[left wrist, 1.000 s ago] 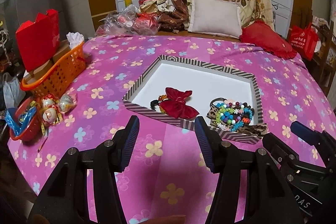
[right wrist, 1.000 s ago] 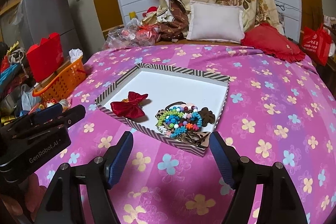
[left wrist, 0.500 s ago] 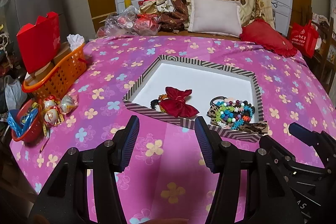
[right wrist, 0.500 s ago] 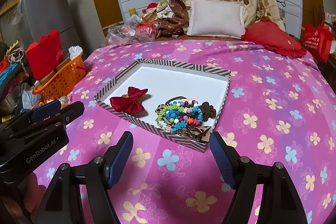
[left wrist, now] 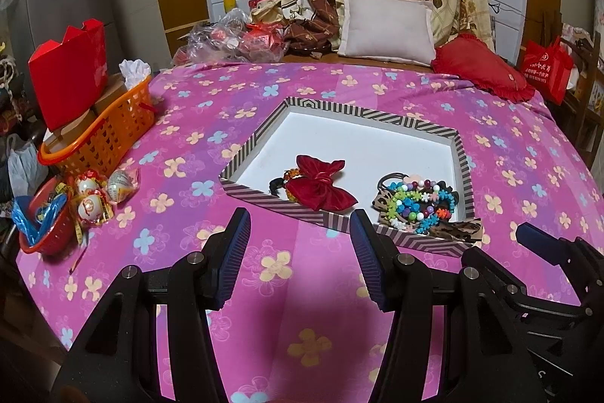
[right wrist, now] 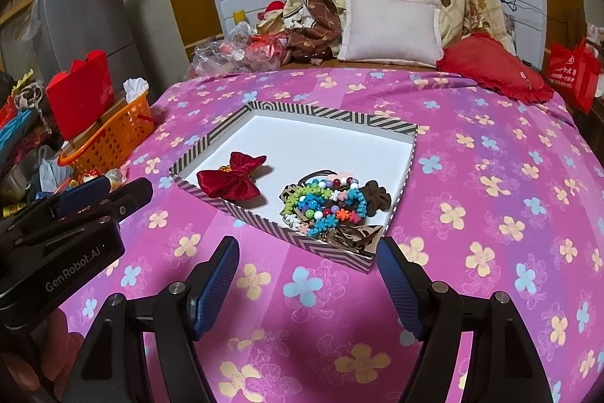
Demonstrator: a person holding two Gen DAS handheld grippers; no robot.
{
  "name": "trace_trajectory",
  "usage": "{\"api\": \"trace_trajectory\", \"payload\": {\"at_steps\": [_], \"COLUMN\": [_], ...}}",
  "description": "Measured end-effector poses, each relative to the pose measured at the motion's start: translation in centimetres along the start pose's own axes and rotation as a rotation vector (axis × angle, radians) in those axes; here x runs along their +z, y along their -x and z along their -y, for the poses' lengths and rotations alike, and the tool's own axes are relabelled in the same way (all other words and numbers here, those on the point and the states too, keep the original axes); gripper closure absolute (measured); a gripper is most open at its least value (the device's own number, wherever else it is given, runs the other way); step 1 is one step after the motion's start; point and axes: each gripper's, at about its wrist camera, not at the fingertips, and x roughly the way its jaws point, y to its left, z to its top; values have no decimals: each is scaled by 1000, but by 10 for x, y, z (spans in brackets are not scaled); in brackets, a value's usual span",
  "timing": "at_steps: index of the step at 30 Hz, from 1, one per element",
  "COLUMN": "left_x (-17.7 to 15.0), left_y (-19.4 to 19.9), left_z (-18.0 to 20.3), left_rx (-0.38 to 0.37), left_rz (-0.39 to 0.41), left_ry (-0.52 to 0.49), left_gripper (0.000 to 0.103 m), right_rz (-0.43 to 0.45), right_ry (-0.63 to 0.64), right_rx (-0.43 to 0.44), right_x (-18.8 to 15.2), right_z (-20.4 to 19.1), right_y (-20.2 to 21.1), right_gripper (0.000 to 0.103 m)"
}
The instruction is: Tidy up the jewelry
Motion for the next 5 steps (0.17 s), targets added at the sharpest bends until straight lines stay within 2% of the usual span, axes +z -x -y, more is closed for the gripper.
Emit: {"api": "trace_trajectory", "payload": {"at_steps": [4,5], "left_x": [-1,-1], "left_y": [-4,-6], "left_z": [-1,-3], "left_rx": [-3,-8], "left_rz": [2,-4], "left_ry": [-10,-10], "left_gripper": [48,48], "right_rz": [-2,-5], "right_ry": [-18,-25], "right_rx": [-10,-14], "right_x": [0,-1], "right_z": [9,13], "right_y": [-1,-2], "right_gripper": [29,24]}}
